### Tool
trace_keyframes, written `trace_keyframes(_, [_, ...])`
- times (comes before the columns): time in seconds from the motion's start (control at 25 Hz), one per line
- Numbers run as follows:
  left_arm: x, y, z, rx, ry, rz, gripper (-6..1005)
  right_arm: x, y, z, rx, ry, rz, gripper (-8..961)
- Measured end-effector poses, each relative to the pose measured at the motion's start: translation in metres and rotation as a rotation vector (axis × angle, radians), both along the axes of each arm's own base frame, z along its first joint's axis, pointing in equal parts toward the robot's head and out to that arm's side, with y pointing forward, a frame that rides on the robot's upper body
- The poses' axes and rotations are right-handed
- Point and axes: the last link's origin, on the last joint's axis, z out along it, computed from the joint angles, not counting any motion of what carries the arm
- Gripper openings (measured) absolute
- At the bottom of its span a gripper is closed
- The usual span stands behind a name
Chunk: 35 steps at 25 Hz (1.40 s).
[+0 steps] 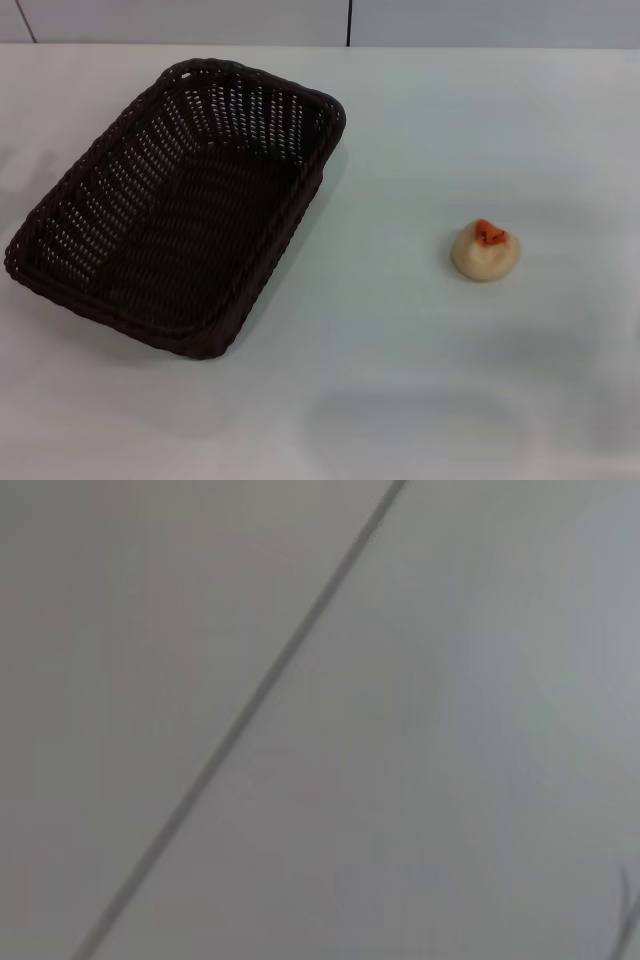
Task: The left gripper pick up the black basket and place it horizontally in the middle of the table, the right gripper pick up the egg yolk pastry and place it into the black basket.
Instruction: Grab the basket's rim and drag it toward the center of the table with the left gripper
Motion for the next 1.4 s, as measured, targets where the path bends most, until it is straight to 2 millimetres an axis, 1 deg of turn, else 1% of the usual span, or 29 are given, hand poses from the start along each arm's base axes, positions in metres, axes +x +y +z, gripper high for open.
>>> trace_keyframes(0.12, [0.012, 0.012, 0.011, -0.106, -0.026, -0.010, 720, 0.000, 0.000, 0.000, 0.000, 0.000, 0.000, 506])
trace_keyframes(0.16, [0.020, 0.021, 0.018, -0.164, -0.027, -0.009, 718, 0.000, 0.000, 0.000, 0.000, 0.000, 0.001, 506])
trace_keyframes(0.2, [0.020, 0.021, 0.018, -0.164, -0.027, -0.009, 718, 0.000, 0.000, 0.000, 0.000, 0.000, 0.001, 506])
trace_keyframes(0.28, [0.028, 0.030, 0.024, -0.218, -0.013, 0.001, 718, 0.000, 0.000, 0.000, 0.000, 0.000, 0.002, 506])
trace_keyframes(0.4, [0.043, 0.044, 0.031, -0.301, 0.034, 0.031, 718, -0.001, 0.001, 0.000, 0.000, 0.001, 0.004, 506])
trace_keyframes(0.56, [0.062, 0.061, 0.034, -0.406, 0.137, 0.079, 718, -0.002, 0.002, 0.000, 0.000, 0.005, 0.008, 506])
trace_keyframes(0.72, [0.081, 0.079, 0.031, -0.518, 0.321, 0.155, 718, -0.003, 0.002, -0.001, 0.000, 0.007, 0.011, 506])
trace_keyframes(0.84, [0.092, 0.088, 0.024, -0.570, 0.452, 0.198, 718, -0.004, 0.003, 0.000, 0.000, 0.006, 0.012, 505])
trace_keyframes(0.96, [0.099, 0.095, 0.018, -0.598, 0.545, 0.216, 719, -0.004, 0.003, 0.000, 0.001, 0.007, 0.013, 505])
trace_keyframes(1.12, [0.105, 0.100, 0.008, -0.639, 0.637, 0.231, 719, -0.003, 0.003, 0.001, 0.002, 0.006, 0.011, 505])
trace_keyframes(1.4, [0.105, 0.102, -0.007, -0.700, 0.734, 0.252, 719, -0.003, 0.003, 0.001, 0.003, 0.005, 0.010, 505])
